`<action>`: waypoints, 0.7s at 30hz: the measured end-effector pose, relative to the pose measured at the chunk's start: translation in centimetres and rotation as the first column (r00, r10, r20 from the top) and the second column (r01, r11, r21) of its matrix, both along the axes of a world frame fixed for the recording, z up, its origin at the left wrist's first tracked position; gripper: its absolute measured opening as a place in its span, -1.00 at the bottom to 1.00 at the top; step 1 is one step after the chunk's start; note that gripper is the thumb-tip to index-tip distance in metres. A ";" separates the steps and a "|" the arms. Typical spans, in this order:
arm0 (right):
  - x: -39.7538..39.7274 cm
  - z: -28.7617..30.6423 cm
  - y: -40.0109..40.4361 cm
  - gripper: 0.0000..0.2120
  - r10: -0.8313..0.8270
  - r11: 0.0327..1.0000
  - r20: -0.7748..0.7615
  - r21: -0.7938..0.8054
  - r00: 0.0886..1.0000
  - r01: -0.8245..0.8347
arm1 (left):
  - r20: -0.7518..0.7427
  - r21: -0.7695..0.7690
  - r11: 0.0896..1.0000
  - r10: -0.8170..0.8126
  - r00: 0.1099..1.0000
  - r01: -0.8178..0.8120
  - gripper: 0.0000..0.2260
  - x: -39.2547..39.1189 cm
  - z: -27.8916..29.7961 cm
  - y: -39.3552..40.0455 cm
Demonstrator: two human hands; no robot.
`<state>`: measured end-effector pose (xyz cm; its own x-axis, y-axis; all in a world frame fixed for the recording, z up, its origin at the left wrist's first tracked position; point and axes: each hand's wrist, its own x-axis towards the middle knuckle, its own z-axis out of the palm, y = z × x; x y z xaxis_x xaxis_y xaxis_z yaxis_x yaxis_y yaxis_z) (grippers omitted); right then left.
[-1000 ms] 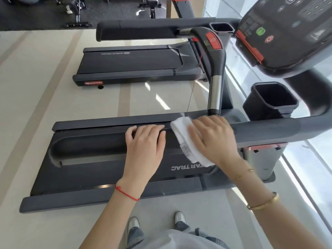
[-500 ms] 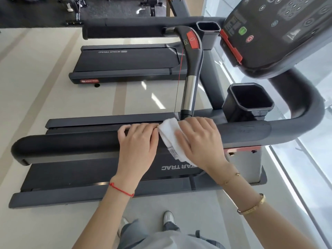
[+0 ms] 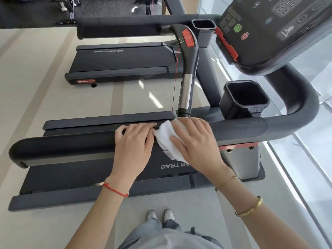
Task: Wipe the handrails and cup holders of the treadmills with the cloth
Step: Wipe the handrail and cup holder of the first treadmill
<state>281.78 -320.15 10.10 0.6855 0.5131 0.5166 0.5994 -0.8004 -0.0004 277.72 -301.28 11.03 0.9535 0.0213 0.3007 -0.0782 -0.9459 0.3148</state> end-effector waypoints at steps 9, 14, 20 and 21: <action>1.9 1.8 0.4 -0.69 -0.346 0.935 -0.038 0.075 0.938 0.348 | -0.013 -0.015 1.000 -0.016 1.000 0.015 -0.68 -0.1 0.1 0.2; 0.0 -0.1 -0.1 -0.72 -0.086 0.996 0.005 0.035 0.996 0.086 | -0.016 0.010 1.000 0.018 1.000 -0.018 -0.67 0.0 0.2 -0.5; 0.8 -0.3 -3.3 -0.72 -0.076 0.995 0.066 0.067 0.995 0.071 | -0.029 -0.018 0.999 -0.028 0.999 0.028 -0.69 0.4 0.4 -2.4; 0.9 -0.3 -4.3 -0.73 -0.085 0.993 0.072 0.083 0.994 0.079 | -0.026 -0.023 0.999 -0.045 0.999 0.044 -0.69 0.5 0.5 -3.0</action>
